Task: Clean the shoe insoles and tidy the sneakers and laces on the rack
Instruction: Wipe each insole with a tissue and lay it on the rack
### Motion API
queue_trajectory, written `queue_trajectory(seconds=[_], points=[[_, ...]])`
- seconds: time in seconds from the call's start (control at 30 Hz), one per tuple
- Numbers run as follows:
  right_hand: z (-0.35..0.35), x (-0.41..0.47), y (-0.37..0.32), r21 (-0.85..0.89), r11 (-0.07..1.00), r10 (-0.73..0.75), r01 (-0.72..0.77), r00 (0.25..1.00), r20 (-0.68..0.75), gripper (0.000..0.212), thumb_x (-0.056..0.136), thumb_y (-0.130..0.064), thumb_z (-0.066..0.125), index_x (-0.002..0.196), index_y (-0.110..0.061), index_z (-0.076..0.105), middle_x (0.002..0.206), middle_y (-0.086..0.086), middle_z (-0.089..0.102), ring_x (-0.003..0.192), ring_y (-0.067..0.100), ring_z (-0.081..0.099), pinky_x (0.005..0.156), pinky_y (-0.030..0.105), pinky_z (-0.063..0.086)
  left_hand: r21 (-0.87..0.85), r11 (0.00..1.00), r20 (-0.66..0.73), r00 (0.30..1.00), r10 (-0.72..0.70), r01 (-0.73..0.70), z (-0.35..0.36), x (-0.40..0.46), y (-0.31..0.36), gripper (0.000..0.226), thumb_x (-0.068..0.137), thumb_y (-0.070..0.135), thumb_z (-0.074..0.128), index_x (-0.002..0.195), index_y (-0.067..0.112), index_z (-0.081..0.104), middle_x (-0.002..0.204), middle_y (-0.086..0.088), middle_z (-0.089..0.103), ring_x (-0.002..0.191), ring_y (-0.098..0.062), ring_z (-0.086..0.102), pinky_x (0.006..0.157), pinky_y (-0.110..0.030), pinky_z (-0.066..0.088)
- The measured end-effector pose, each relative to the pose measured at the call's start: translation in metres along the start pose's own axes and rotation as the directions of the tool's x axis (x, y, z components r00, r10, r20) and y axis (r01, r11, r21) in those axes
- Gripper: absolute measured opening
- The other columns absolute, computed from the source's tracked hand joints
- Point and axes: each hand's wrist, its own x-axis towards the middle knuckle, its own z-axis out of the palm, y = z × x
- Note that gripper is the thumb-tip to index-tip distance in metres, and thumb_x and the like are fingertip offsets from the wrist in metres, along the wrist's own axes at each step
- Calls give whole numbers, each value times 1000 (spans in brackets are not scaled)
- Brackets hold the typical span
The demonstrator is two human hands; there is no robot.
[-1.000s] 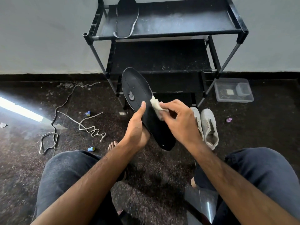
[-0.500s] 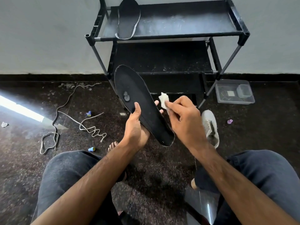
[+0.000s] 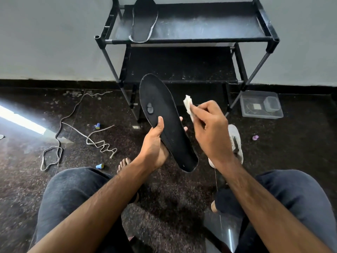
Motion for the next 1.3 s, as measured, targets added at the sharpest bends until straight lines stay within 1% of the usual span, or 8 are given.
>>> queue_trajectory(seconds=[0.13, 0.27, 0.43, 0.63, 0.83, 0.97, 1.07, 1.3], points=[[17, -10, -13, 8, 986, -162, 164, 964, 208, 30, 101, -8, 54, 128, 0, 65, 100, 9, 55, 86, 19, 57, 77, 30, 54, -17, 999, 39, 998, -38, 39, 6, -5, -5, 46, 109, 34, 37, 145, 10, 52, 134, -14, 67, 122, -24, 67, 97, -34, 58], [19, -5, 19, -63, 997, -26, 40, 975, 219, 15, 99, -6, 57, 105, -1, 70, 95, 6, 52, 78, 19, 56, 71, 40, 53, -11, 999, 89, 995, -34, 35, 0, -4, -4, 53, 107, 38, 44, 150, 8, 46, 147, -19, 56, 136, -35, 55, 114, -50, 45], [-4, 2, 14, -30, 1000, 8, -9, 1000, -8, 23, 99, -5, 62, 119, -2, 72, 98, 4, 57, 84, 10, 56, 78, 14, 51, 13, 999, 81, 996, -35, 34, 0, 0, -5, 58, 109, 45, 35, 151, 7, 43, 147, -19, 56, 133, -43, 56, 113, -62, 40], [28, -24, -7, 34, 973, -227, 229, 917, 327, 28, 96, -5, 60, 122, -5, 71, 100, 7, 59, 91, 24, 56, 79, 41, 54, -42, 997, 14, 998, -58, 59, -2, 0, 6, 69, 106, 52, 33, 144, -3, 50, 145, -24, 56, 136, -31, 55, 117, -41, 40], [15, -25, -9, 332, 937, -294, 104, 749, 594, 22, 89, -3, 70, 107, -11, 80, 95, -3, 65, 84, 9, 62, 75, 23, 50, -43, 995, 62, 995, -83, 86, -16, 6, 13, 81, 102, 68, 19, 151, 9, 47, 149, -24, 52, 143, -33, 46, 121, -53, 32], [5, -12, 0, 426, 896, -75, -124, 903, 423, 16, 84, -1, 74, 96, -8, 81, 88, -3, 68, 76, 5, 62, 70, 14, 44, -37, 998, 31, 998, -46, 47, -10, 9, 8, 81, 104, 64, 21, 147, 2, 49, 145, -25, 56, 139, -38, 51, 116, -53, 39], [15, -10, 4, 204, 979, -36, -12, 972, 230, 22, 86, 4, 69, 103, -6, 79, 92, 0, 65, 85, 4, 60, 75, 21, 50, -24, 999, 49, 998, -41, 42, -9, 10, 7, 77, 107, 59, 18, 148, 1, 47, 147, -19, 56, 137, -29, 54, 111, -41, 45], [18, -21, -2, 295, 953, -254, 77, 733, 631, 18, 87, -5, 75, 101, -14, 82, 91, -7, 63, 80, 6, 59, 73, 17, 45, -144, 988, 4, 998, -62, 62, -25, 14, 18, 76, 103, 64, 25, 152, 9, 45, 153, -21, 49, 144, -31, 45, 119, -58, 33]])
